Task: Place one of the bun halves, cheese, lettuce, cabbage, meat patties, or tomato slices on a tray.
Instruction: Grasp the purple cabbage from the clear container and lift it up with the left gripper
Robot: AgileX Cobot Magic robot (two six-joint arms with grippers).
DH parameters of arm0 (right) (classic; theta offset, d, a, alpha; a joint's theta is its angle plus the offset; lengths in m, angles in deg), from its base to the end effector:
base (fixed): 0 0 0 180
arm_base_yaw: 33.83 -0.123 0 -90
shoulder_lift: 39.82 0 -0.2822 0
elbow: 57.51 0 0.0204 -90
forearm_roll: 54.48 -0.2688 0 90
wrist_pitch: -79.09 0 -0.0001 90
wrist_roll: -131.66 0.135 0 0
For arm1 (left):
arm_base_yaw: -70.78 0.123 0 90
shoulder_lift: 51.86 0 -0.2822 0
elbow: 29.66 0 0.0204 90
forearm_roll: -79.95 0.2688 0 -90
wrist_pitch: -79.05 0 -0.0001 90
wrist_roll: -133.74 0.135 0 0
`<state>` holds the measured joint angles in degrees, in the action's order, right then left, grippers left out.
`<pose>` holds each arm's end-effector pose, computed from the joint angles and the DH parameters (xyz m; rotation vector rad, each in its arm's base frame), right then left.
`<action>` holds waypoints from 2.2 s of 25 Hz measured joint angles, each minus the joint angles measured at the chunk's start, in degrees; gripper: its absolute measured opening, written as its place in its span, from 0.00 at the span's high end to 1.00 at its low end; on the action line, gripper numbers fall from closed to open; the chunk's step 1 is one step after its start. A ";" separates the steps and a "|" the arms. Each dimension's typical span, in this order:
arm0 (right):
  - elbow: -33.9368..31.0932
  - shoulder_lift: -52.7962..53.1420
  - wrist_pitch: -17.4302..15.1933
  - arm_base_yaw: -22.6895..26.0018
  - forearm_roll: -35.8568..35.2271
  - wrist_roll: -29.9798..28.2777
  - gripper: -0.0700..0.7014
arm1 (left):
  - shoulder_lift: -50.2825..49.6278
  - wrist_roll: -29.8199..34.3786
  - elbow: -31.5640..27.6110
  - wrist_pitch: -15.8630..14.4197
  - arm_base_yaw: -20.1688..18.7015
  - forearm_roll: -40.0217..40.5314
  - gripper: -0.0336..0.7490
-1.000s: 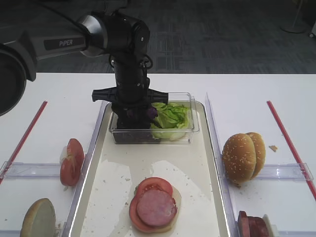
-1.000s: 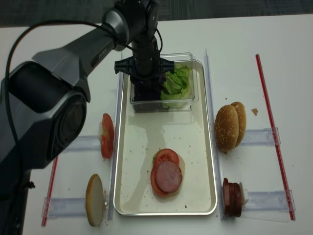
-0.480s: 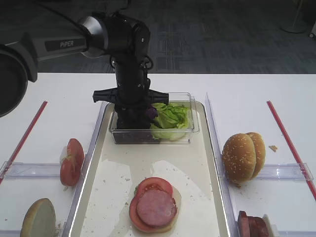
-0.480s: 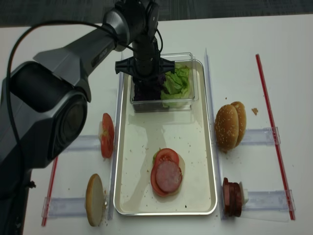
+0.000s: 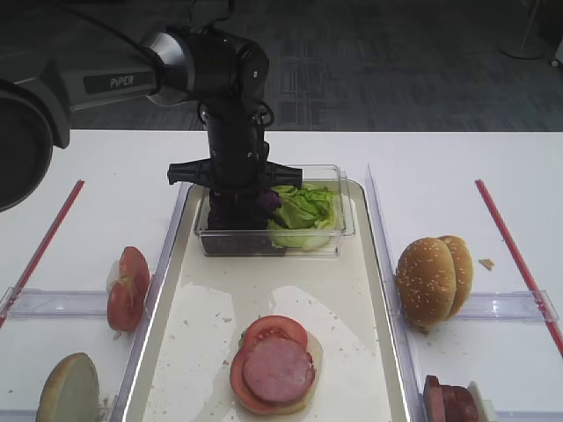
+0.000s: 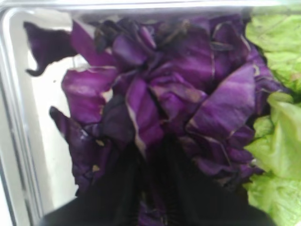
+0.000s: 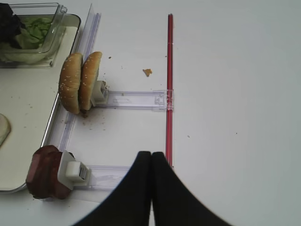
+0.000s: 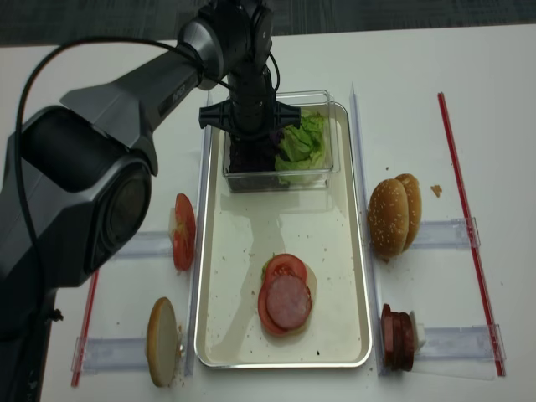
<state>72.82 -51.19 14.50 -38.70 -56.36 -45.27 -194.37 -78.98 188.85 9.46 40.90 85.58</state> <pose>0.0577 0.0089 0.2480 -0.0357 2.1943 0.1184 0.4439 -0.2407 0.1159 -0.0306 2.9970 0.0333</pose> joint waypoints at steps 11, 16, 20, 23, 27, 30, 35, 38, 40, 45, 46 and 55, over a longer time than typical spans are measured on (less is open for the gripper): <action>0.00 0.00 0.00 0.00 0.00 -0.23 0.44 | 0.00 0.73 1.21 -0.59 0.00 0.77 0.89; 0.00 0.00 0.00 0.00 0.00 -0.45 0.44 | 0.00 0.95 1.21 -0.59 0.00 0.90 0.90; 0.00 0.00 0.00 0.00 0.00 -0.45 0.44 | 0.00 1.28 1.32 -0.59 0.00 0.90 0.90; 0.00 0.00 0.00 0.00 0.00 -0.45 0.44 | 0.12 1.79 2.33 -0.82 0.00 0.90 0.94; 0.00 0.00 0.00 0.00 0.00 -0.45 0.44 | 1.01 2.15 5.13 -0.82 0.00 0.90 0.96; 0.00 0.00 0.00 0.00 0.00 -0.45 0.44 | 1.15 2.77 7.27 -0.82 0.00 -0.07 0.96; 0.00 0.00 0.00 0.00 0.00 -0.45 0.44 | 2.41 2.88 8.48 -0.92 0.00 -1.54 0.96; 0.00 0.00 0.00 0.00 0.00 -0.45 0.44 | 3.34 2.88 8.48 -1.06 0.00 -1.61 0.96; 0.00 0.00 0.00 0.00 0.00 -0.45 0.44 | 4.11 2.88 8.48 -1.06 0.00 -1.61 0.96; 0.00 0.00 0.00 0.00 0.00 -0.45 0.44 | 5.80 2.88 8.57 -1.18 -0.20 -1.67 0.96; 0.00 0.00 0.00 0.00 0.00 -0.45 0.44 | 5.89 2.88 8.57 -1.18 -0.35 -1.67 0.96; 0.00 0.00 0.00 0.00 0.00 -0.45 0.44 | 6.39 1.00 7.72 -1.18 -5.60 -2.17 0.96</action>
<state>72.82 -51.19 14.50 -38.70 -56.36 -45.72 -187.97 -77.98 196.57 8.28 35.30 83.41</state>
